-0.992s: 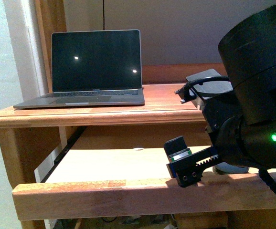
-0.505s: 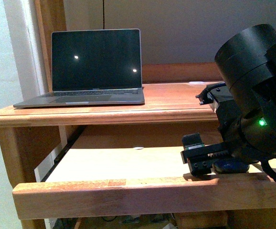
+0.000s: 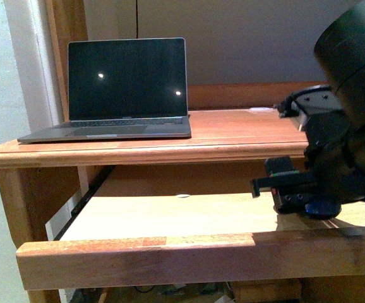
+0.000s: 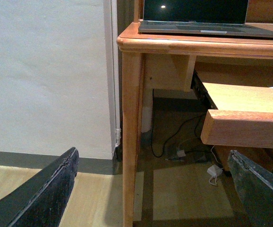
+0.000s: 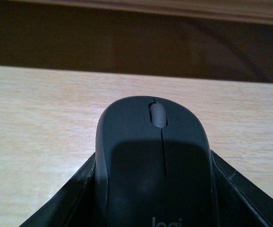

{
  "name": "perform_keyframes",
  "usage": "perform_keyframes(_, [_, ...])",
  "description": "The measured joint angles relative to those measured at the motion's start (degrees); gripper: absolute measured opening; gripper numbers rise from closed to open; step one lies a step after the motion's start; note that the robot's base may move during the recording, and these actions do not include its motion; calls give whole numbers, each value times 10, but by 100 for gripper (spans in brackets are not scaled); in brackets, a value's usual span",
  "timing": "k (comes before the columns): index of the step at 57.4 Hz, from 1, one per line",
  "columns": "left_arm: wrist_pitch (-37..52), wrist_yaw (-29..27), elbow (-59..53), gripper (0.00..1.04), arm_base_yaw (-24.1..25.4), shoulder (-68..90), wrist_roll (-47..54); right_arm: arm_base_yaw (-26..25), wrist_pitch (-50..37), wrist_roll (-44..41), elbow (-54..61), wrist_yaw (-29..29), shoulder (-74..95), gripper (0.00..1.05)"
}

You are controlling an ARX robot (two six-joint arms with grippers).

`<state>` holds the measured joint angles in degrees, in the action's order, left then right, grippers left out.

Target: Place mouse

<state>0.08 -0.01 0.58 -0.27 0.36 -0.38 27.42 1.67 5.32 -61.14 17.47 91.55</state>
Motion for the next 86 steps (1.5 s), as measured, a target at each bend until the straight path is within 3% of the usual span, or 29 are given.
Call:
perform_keyframes(13, [0,0,0,97,0,0,0,4,18,-22,3,-48,-97,57])
perform_keyframes(39, [0,0,0,97,0,0,0,40,31,-28,-286,30,131,57])
perform_keyframes(51, [0,0,0,97,0,0,0,29,66,-33,-421,86,253,57])
perform_keyframes(77, [0,0,0,97,0,0,0,24,78,-38,-538,103,349,57])
perform_keyframes(86, [0,0,0,97,0,0,0,27,67,-35,-540,106,355,84])
